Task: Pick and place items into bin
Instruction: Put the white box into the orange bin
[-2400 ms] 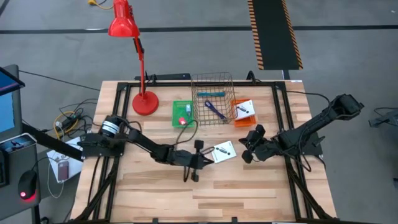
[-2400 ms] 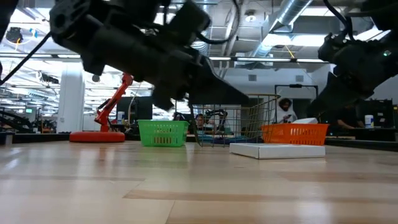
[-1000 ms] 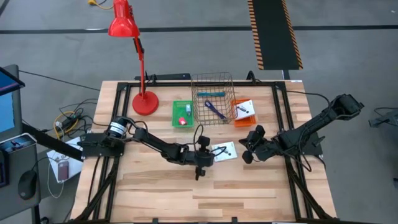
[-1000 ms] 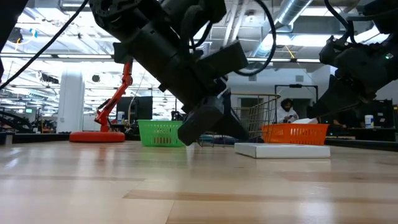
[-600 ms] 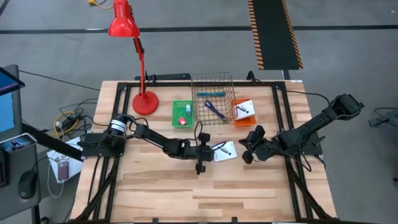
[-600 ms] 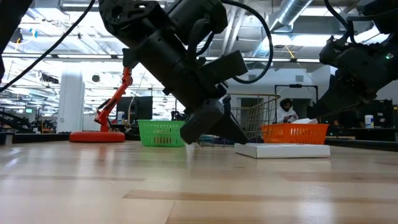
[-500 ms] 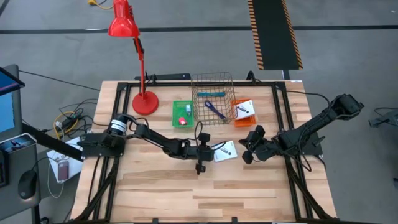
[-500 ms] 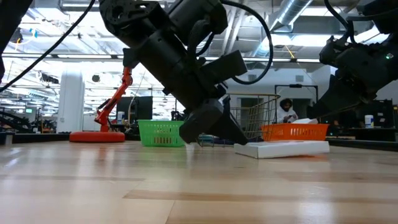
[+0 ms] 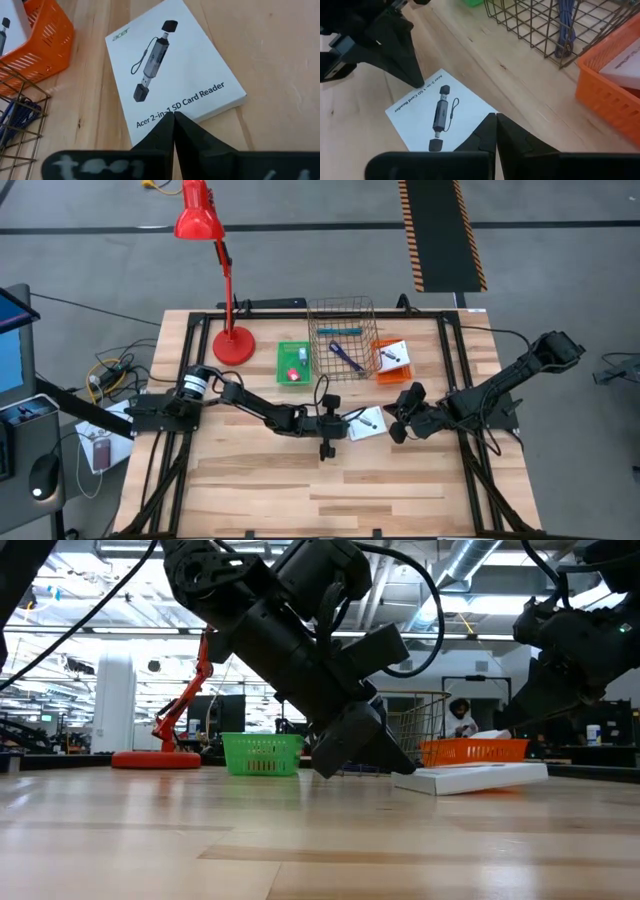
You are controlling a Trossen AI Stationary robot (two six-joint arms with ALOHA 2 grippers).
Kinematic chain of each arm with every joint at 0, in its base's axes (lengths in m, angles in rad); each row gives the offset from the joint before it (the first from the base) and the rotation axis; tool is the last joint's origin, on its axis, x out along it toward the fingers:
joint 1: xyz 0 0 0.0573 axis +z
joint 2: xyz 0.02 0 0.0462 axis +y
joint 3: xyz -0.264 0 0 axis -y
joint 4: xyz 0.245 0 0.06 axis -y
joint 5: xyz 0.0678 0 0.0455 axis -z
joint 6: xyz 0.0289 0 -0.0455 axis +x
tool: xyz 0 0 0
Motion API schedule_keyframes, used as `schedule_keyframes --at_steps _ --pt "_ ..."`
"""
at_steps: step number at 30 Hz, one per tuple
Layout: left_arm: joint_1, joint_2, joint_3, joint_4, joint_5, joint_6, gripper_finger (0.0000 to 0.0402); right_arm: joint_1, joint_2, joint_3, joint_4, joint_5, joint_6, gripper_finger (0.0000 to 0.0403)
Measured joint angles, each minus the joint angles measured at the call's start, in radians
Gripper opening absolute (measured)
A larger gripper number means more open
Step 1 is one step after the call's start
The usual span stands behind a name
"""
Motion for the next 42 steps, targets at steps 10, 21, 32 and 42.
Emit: schedule_keyframes --at_steps 10,21,32,42 --pt "-0.016 0.001 -0.002 -0.032 0.034 -0.023 0.0 -0.022 0.0 0.0 -0.005 -0.108 0.032 0.0003" --pt "-0.019 0.004 -0.006 -0.029 0.04 -0.026 0.0 -0.072 0.0 0.0 0.001 -0.205 0.05 0.0066" --pt "-0.028 0.004 -0.006 -0.009 0.01 0.017 0.0 -0.072 0.0 0.0 0.0 -0.232 0.028 0.0103" --pt "-0.069 0.0 0.017 0.062 -0.049 0.215 0.0 -0.072 0.0 0.0 -0.008 -0.232 0.026 0.01"
